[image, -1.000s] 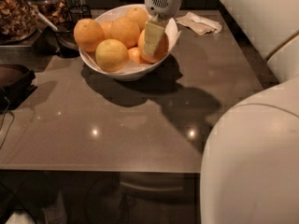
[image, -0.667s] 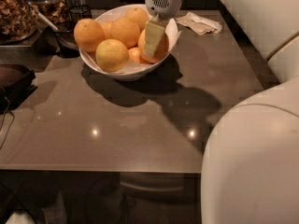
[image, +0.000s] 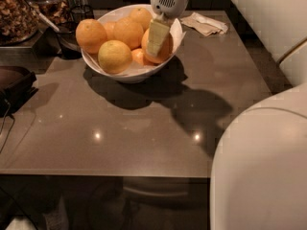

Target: Pick orange from white bowl

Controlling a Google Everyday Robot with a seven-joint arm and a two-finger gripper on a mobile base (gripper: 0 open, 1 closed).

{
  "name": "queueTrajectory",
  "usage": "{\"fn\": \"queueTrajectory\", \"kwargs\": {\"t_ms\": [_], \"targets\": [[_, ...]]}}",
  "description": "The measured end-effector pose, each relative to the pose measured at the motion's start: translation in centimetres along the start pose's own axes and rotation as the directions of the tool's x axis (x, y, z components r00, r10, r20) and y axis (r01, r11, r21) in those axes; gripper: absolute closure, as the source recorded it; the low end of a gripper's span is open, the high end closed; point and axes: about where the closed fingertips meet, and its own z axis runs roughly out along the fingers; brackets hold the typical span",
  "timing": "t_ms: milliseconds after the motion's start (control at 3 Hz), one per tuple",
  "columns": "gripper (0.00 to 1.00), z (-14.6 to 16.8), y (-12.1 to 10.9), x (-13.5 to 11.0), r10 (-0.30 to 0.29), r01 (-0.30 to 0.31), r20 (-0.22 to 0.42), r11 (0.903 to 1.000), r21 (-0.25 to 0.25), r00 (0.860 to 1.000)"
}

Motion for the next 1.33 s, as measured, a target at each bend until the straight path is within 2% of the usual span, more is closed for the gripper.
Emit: {"fn": "queueTrajectory", "kwargs": {"t_ms": [667,1000,1333], "targets": [[1.0,-1.9,0.4,-0.6,-0.003,0.002,0.1,1.0,0.004,0.995],[1.0,-1.9,0.4,-0.6,-0.003,0.003,0.1,1.0,0.005,0.995],[1.0,-3.0,0.9,-2.0,-0.035,0.032,0.139,0.9992,0.023,0.99]]}}
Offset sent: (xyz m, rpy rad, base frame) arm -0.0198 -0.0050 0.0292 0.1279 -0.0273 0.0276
